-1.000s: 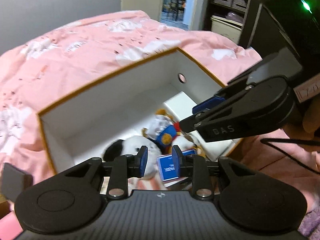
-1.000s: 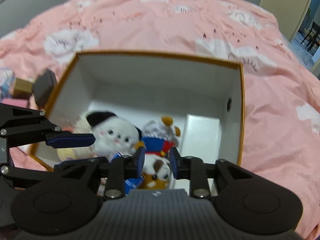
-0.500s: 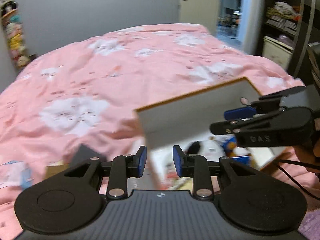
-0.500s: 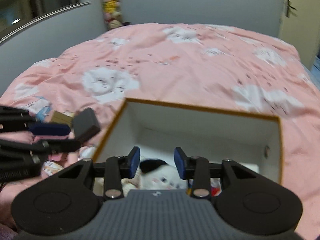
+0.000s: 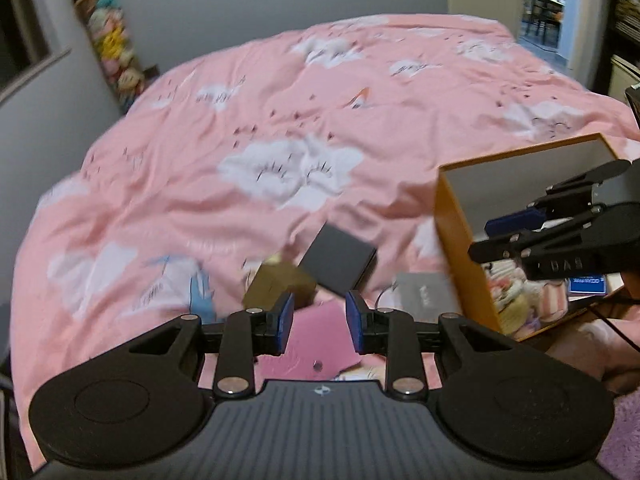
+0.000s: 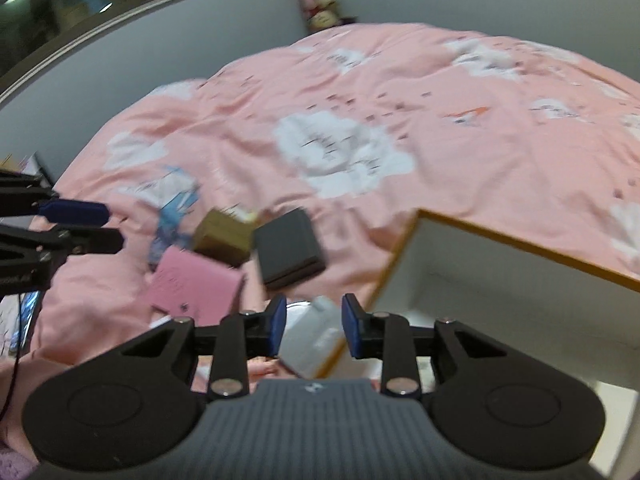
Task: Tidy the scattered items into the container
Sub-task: 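Grasp the pink tube with the right gripper while the left approaches the pink card holder, then lift the pink tube off the pile with the right gripper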
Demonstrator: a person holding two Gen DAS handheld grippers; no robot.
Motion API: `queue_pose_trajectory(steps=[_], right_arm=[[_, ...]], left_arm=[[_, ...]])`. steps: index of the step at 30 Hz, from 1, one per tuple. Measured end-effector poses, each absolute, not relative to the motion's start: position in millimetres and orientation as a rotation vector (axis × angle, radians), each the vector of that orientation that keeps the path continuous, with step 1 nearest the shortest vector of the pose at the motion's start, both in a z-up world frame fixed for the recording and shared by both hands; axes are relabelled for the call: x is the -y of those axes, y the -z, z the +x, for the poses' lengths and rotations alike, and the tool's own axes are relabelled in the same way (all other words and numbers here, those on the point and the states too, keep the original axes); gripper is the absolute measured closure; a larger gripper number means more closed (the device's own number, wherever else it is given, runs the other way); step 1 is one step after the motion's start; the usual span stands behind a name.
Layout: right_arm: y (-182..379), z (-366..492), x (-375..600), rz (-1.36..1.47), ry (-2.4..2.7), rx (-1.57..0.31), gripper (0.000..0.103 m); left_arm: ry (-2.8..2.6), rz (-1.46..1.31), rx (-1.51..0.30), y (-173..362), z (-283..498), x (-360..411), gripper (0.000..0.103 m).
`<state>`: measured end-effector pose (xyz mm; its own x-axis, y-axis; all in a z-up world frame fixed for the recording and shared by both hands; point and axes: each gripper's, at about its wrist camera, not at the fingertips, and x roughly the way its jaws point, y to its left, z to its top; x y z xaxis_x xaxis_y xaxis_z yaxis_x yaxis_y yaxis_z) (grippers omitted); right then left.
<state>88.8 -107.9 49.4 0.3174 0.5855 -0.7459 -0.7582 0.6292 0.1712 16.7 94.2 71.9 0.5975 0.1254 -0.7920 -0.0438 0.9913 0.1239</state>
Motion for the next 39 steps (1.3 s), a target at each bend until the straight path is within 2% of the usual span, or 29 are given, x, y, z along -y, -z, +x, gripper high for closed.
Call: queue_pose_trajectory(steps=[9,11,13,26,35,39], right_arm=[[-15,89,54,-0.354,-0.996,-0.977,0.070],[-6,94,43,-0.375,-1.006,-1.008,0.070],[3,99,34,-0.392,-1.008,-1.042,0.070],[45,120,-20,-0.481,-1.011,-1.150,0.069],[66,126,-36,-0.467,-1.011,-1.210,0.071],[68,123,-44,-0.496,-1.005,-1.173,0.071]], left_arm=[[-0.085,0.072,-1.029,-30,18,-111,0.066],[-0.091,0.065,-1.044,-23,21,-117,0.058],[-0.101,0.054,-1.059,-16,24,-124,0.055],[-0.134,0.098,-1.173,27,56,-141,0.053],[-0.139,0.069,-1.192,37,62,-153,0.049],[-0.154,0.070,-1.186,37,63,-154,0.049]])
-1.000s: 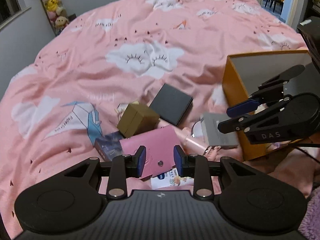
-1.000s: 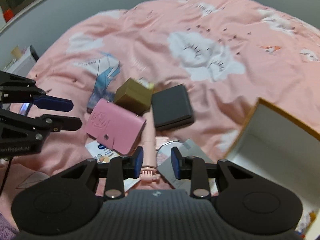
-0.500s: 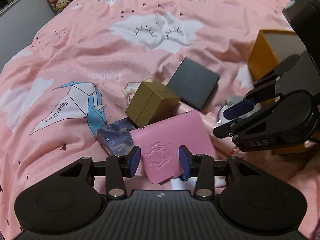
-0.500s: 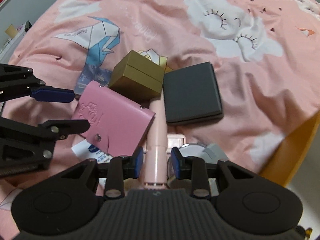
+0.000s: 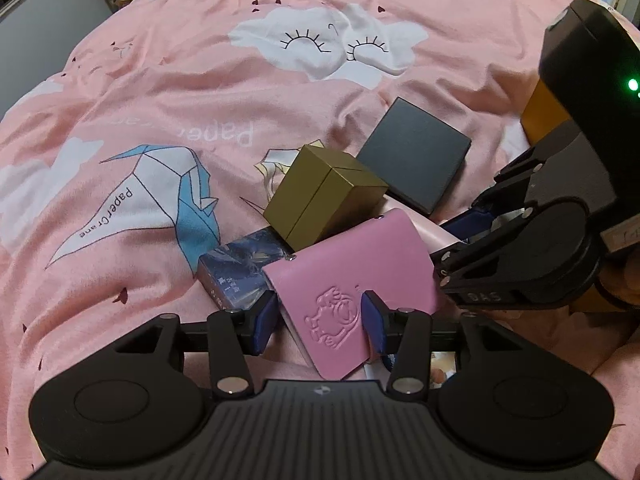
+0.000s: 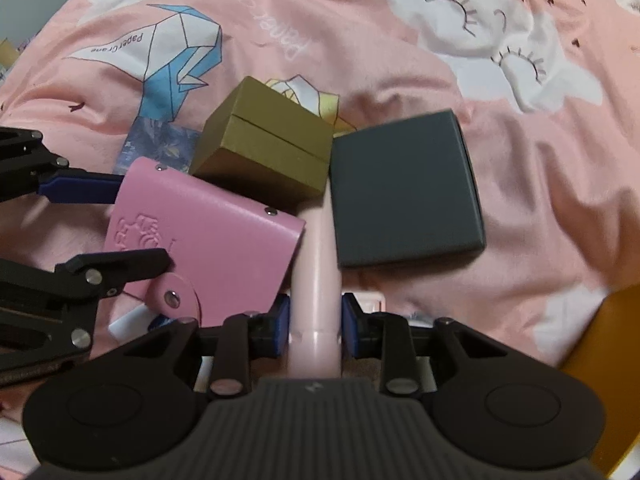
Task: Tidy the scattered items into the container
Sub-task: 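Lift the pink tube off the pile with the right gripper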
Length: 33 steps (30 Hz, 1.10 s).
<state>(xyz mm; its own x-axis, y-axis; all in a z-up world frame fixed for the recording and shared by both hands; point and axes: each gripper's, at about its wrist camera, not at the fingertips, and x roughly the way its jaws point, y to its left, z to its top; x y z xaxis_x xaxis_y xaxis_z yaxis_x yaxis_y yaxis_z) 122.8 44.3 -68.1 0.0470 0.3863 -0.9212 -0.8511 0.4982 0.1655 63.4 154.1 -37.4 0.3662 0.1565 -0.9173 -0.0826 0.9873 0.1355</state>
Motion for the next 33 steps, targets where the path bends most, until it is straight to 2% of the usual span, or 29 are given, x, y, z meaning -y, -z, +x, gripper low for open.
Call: queue_pose_trajectory(steps=[10,25,33], right_arm=[[65,122,-34,-0.452,-1.015,-1.151,0.074],[57,118,13,-0.347,-1.017,-1.256,0.074],[43,112,27,-0.257,-1.048,-1.260,0.074]], left_arm=[[-0.166,0.046,-1.181,35,63,-156,0.049],[-0.108,-0.011,-1.213,38,58,-164,0.046],[-0.064,0.077,-1.182,24,51,-149,0.046]])
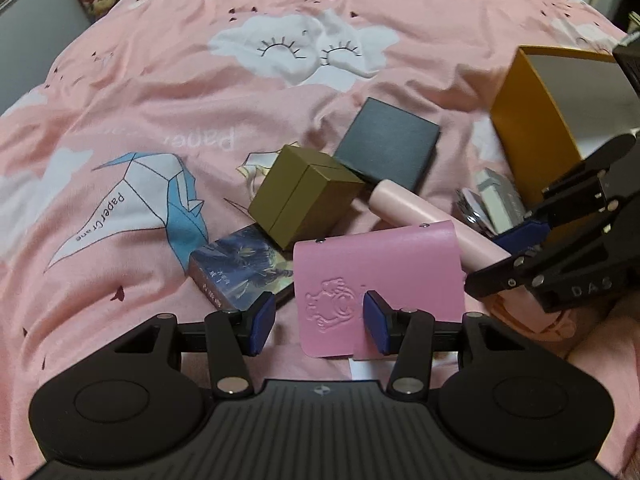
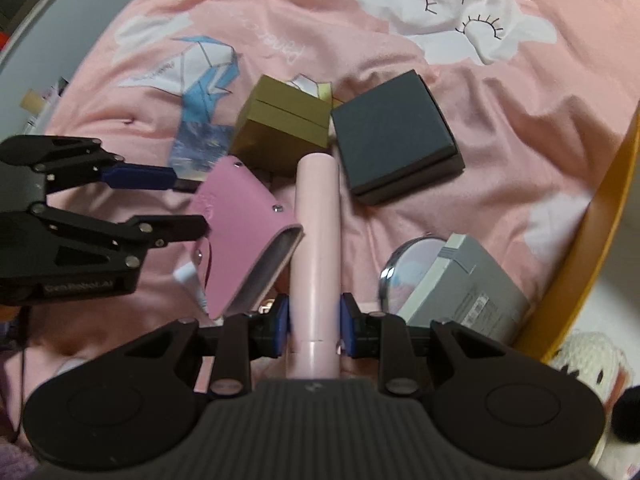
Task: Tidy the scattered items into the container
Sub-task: 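Lift the pink tube off the pile with the right gripper, then grasp the white floral bottle with the left gripper while the right carries the pink tube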
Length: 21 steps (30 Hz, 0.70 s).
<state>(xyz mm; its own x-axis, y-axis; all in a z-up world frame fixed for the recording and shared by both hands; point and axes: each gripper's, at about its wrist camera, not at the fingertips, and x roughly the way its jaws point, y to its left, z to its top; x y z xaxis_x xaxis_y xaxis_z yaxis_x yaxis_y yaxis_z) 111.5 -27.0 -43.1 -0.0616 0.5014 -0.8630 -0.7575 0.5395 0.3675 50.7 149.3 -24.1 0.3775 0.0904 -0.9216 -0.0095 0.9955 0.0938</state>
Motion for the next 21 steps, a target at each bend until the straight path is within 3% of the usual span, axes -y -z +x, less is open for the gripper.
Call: queue_pose_trajectory(steps=[11,21], right_arm=[[16,111,46,-0.235,-1.007,-1.145,0.074],[-9,107,67,-0.184,-0.996,-1.090,0.073]], left_arm=[[0.059,0.209,-1.216,21,27,-110,0.046],[0.210,0.624,-1.228,49,16,-66,0.050]])
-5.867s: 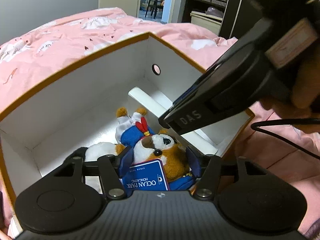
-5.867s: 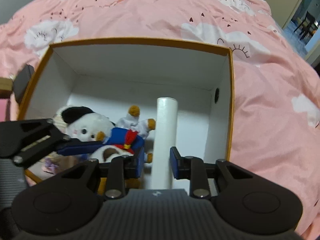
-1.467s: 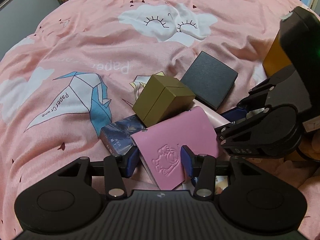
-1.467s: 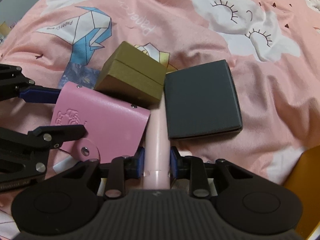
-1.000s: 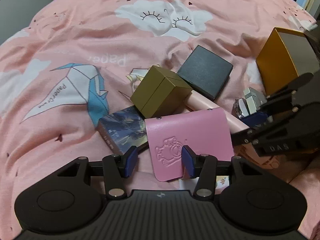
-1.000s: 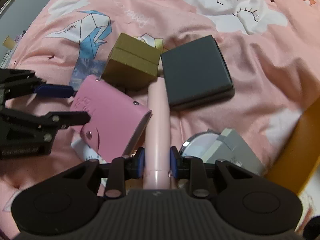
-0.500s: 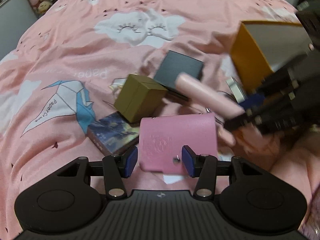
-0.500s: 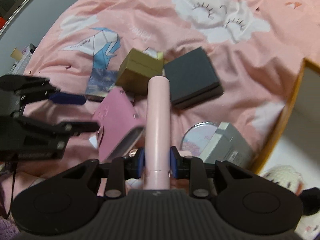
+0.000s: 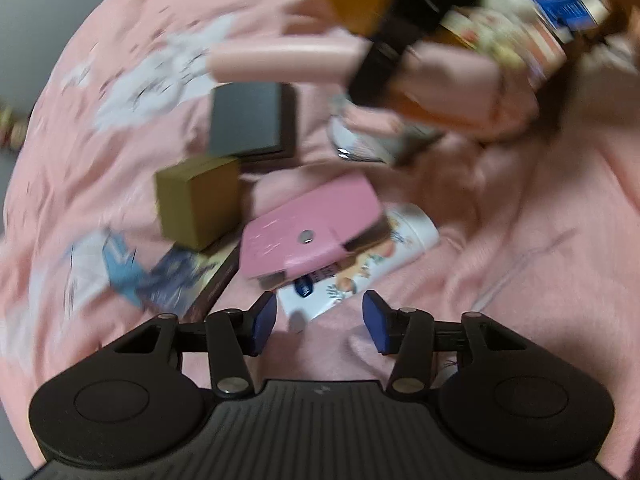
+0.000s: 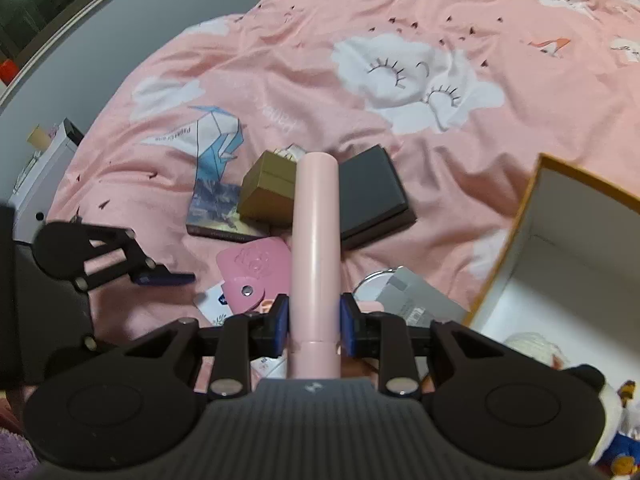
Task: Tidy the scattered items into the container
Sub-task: 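Grasp the white floral bottle with the left gripper while the right carries the pink tube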
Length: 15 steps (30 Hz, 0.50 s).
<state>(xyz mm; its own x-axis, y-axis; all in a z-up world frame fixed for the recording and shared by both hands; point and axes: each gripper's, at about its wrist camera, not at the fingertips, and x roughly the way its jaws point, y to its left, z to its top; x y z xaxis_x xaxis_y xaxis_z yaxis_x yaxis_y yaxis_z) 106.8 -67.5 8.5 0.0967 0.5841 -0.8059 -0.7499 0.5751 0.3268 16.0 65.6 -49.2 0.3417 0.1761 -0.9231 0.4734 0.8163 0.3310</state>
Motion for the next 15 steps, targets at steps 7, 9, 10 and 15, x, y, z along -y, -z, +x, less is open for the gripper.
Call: queue_pose_trajectory(steps=[7,9,10,15], right_arm=[[-27,109,93,-0.131,-0.956,-1.047,0.073],[-31,110,101,-0.118,-0.940,-1.038,0.073],[-32,111,104,-0.111,-0.932,-1.035,0.073],[-33,116,118,-0.081,-0.887,-1.031,0.073]], left_arm=[[0.271,0.828,-1.228,77,15,-45,0.057],[0.275,0.883,-1.222,84,13,-40,0.057],[0.281,0.900,-1.224,87,12,-38,0.058],[0.296,0.951,-1.217,103,16,-35,0.059]])
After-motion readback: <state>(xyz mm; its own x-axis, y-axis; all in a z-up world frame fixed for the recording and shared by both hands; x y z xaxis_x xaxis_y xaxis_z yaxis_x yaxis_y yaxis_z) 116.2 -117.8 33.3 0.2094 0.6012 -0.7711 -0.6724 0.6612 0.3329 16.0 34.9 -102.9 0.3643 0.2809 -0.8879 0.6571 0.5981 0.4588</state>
